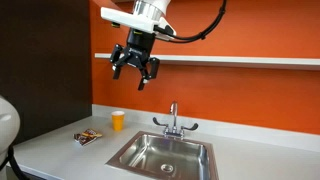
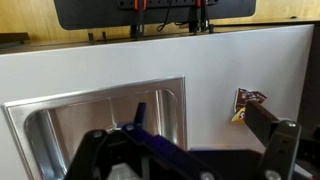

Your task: Put the packet on the bottom shelf.

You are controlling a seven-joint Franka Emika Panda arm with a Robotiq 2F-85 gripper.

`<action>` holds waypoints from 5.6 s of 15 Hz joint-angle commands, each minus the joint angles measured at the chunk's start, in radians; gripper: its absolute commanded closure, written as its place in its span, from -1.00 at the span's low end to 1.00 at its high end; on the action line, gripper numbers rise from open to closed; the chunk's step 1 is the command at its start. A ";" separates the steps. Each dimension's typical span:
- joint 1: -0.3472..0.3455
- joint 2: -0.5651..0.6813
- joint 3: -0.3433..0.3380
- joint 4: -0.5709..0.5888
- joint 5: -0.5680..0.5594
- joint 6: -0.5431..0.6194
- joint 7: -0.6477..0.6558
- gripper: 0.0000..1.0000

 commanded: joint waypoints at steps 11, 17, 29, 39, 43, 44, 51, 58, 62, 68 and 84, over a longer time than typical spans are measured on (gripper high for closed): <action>0.067 0.079 0.149 -0.068 0.053 0.150 0.011 -1.00; 0.148 0.196 0.252 -0.095 0.114 0.286 0.015 -1.00; 0.215 0.356 0.409 -0.185 0.173 0.548 0.136 -1.00; 0.298 0.563 0.516 -0.148 0.230 0.722 0.195 -1.00; 0.294 0.681 0.538 -0.102 0.218 0.799 0.205 -1.00; 0.291 0.711 0.542 -0.086 0.211 0.812 0.209 -1.00; 0.284 0.898 0.556 0.041 0.182 0.851 0.241 -1.00; 0.296 1.008 0.590 0.129 0.160 0.849 0.290 -1.00; 0.312 1.036 0.618 0.155 0.159 0.850 0.315 -1.00; 0.319 1.047 0.641 0.172 0.163 0.830 0.320 -1.00; 0.333 1.140 0.634 0.241 0.093 0.839 0.335 -1.00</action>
